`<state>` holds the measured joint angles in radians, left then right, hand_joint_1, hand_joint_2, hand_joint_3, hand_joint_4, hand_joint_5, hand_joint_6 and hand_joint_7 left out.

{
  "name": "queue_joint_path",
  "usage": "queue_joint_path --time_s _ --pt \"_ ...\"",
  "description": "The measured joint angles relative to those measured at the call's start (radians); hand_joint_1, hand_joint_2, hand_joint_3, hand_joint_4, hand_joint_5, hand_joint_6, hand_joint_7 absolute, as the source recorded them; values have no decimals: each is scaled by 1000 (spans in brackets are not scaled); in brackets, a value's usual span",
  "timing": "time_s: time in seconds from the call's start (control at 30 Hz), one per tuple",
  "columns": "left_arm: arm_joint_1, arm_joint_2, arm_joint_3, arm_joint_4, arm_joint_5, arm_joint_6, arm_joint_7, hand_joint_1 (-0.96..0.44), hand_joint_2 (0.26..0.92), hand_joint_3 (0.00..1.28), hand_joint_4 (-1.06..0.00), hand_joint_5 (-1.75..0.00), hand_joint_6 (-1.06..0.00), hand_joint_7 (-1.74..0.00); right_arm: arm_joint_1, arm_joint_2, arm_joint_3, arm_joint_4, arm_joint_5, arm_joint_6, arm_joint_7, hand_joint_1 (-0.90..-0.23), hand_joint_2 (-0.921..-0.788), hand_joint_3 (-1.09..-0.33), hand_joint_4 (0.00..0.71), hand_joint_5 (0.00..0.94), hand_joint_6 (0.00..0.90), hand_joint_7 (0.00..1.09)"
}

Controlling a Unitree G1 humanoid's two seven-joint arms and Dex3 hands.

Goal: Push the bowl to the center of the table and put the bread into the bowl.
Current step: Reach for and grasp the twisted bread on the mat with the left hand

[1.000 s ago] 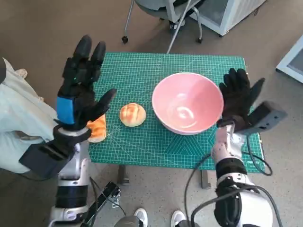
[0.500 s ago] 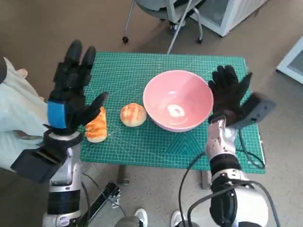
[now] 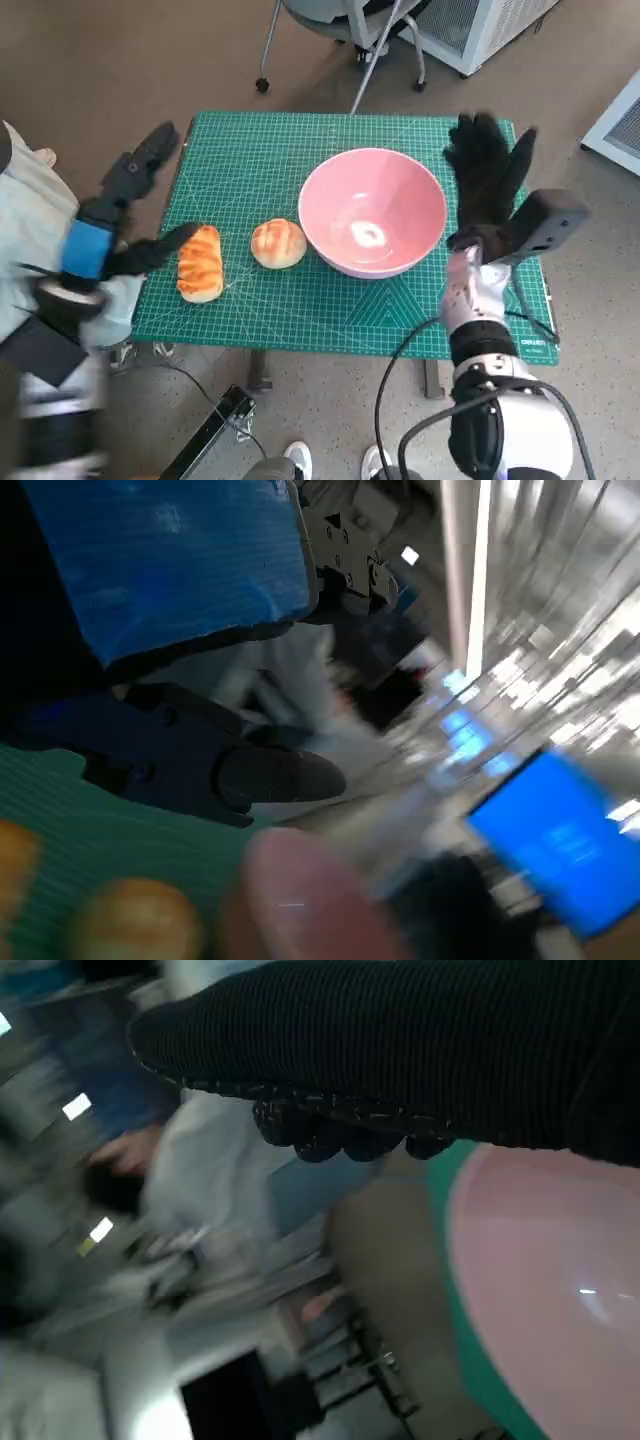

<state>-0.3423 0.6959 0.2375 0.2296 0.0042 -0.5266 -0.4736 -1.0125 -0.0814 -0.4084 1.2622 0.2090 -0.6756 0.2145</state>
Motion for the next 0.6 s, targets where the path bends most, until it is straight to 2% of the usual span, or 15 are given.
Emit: queue_joint_path --time_s 0.13,0.27,0.37,0.43,0.53,0.6 --pt "-42 105 -14 67 24 -26 -67 -196 921 137 -426 -33 -438 -173 2 -19 27 -53 3 -101 141 -580 -921 -726 346 37 125 681" --pt "-90 166 -41 124 25 -54 -129 -77 921 112 -445 -30 -457 -174 7 -19 53 -114 15 -185 241 -560 -921 -722 349 34 128 687" --pt "-128 197 -76 173 38 -69 -172 -17 919 98 -455 -26 -466 -165 20 -14 70 -168 38 -232 312 -545 -921 -722 352 30 121 704" --pt "-155 211 -104 210 66 -91 -184 5 918 84 -462 -21 -473 -153 32 -6 79 -210 66 -246 358 -543 -921 -723 354 27 109 724" --pt "-197 223 -148 263 124 -133 -185 37 911 52 -474 -11 -491 -118 54 7 93 -269 103 -258 404 -554 -921 -725 357 22 90 756" --pt "-222 228 -179 292 167 -162 -184 39 898 36 -475 -7 -496 -106 69 15 103 -302 113 -265 423 -570 -921 -723 359 19 76 785"
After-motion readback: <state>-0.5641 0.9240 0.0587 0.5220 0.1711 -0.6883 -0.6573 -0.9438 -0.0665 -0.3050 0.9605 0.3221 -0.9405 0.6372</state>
